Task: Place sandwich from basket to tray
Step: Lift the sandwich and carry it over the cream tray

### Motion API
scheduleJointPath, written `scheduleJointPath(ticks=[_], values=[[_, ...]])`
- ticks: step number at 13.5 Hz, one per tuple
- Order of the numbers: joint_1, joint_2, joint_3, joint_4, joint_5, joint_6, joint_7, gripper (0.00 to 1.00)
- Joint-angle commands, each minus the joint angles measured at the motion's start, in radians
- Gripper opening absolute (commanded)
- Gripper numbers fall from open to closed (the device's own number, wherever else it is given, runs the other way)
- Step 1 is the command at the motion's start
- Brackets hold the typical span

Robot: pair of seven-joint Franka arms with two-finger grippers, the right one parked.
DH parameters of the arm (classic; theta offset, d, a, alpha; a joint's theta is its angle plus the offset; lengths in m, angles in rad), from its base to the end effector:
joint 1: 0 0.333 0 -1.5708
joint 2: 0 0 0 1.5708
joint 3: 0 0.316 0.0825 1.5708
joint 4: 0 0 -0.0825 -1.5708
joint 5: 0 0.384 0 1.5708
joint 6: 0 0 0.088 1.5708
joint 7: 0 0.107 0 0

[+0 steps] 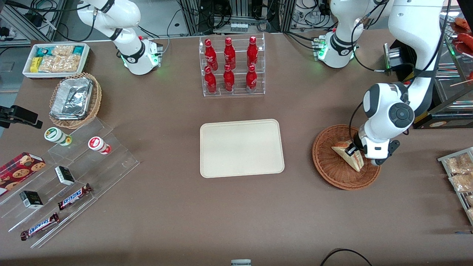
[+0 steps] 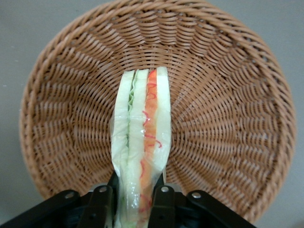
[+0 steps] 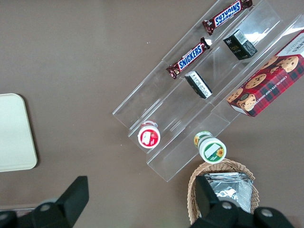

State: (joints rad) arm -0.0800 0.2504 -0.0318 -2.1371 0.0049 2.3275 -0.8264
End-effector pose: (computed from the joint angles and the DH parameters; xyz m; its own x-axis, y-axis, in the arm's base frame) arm 0.5592 -0.0625 0.2833 0.7558 0.6533 -0.0439 0.6520 -0.7571 -0.0409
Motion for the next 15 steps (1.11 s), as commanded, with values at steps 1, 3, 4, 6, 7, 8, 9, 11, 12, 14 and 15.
scheduleJointPath(ticks=[1, 3, 4, 6, 7, 8, 9, 11, 12, 14, 15], values=[[-0.021, -0.014, -0.01, 0.162, 0.0, -0.224, 0.019, 0.0], [-0.05, 0.015, -0.014, 0.27, 0.0, -0.337, 0.07, 0.0], [-0.06, 0.029, -0.016, 0.308, 0.0, -0.376, 0.091, 0.0], [-0.099, 0.056, -0.02, 0.354, 0.0, -0.389, 0.131, 0.0], [-0.124, 0.072, -0.02, 0.382, 0.0, -0.392, 0.139, 0.0], [-0.162, 0.093, -0.02, 0.404, -0.003, -0.39, 0.141, 0.0], [-0.199, 0.115, -0.02, 0.422, -0.006, -0.389, 0.141, 0.0], [-0.28, 0.174, -0.022, 0.494, -0.052, -0.388, 0.128, 0.0], [-0.314, 0.2, -0.022, 0.528, -0.065, -0.389, 0.124, 0.0], [-0.386, 0.249, -0.022, 0.578, -0.069, -0.387, 0.103, 0.0], [-0.412, 0.277, -0.022, 0.606, -0.069, -0.387, 0.069, 0.0]])
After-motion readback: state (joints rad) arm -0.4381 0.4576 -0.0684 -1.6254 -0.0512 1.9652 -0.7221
